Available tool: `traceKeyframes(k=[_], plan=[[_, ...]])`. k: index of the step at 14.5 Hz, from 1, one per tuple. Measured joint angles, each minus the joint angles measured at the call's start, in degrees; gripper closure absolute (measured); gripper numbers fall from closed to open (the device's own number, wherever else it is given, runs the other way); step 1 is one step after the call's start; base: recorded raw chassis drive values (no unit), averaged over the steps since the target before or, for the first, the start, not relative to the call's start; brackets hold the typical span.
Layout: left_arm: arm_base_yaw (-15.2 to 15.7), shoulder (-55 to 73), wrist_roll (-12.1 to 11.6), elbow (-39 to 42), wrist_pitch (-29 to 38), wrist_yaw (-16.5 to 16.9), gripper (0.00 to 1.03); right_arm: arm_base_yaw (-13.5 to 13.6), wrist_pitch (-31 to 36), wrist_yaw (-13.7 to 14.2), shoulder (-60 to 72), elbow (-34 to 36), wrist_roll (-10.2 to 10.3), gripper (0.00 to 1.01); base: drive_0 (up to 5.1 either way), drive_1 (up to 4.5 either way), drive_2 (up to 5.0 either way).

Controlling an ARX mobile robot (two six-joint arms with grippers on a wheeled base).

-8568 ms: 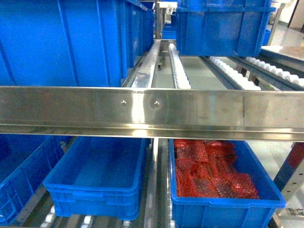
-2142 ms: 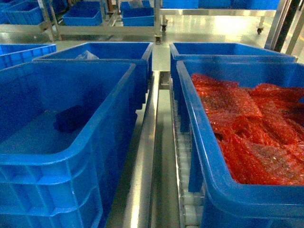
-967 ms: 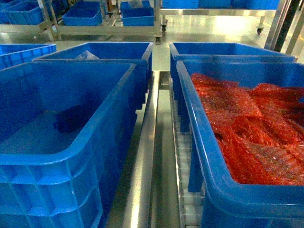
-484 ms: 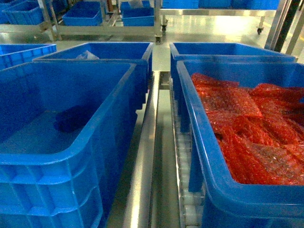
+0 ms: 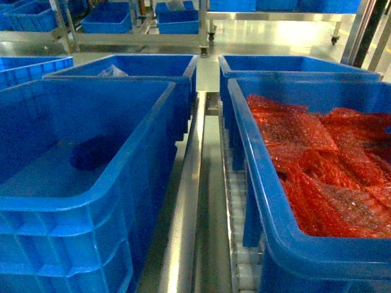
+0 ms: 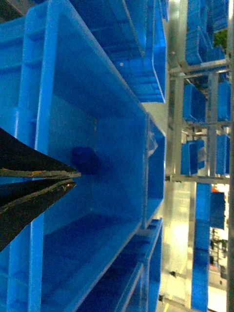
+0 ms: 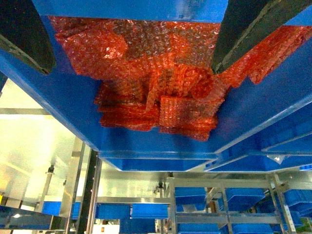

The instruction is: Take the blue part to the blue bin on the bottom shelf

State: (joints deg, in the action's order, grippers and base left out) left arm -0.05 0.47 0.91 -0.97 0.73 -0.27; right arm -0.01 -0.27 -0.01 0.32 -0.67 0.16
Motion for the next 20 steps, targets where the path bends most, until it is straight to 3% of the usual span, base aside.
traceKeyframes(k=[5,13,20], plan=[[0.00,0.00,-0.07,0.33,-1.01,0.26,0.98,0.00,0.00,0.02,0.00,0.00,0.00,0.03,0.0,0.00,0.0],[0.00,0.00,-0.13,0.33,-1.01,0.26,0.03,0.00,-0.02,0.02,0.00,0.00,0.00,0.03,0.0,0.00,0.0],[0.00,0.00,-0.11,0.33,-1.01,0.26,0.05,0.00,-0.02,0.02,0.00,0.00,0.00,0.03,0.0,0.00,0.0]])
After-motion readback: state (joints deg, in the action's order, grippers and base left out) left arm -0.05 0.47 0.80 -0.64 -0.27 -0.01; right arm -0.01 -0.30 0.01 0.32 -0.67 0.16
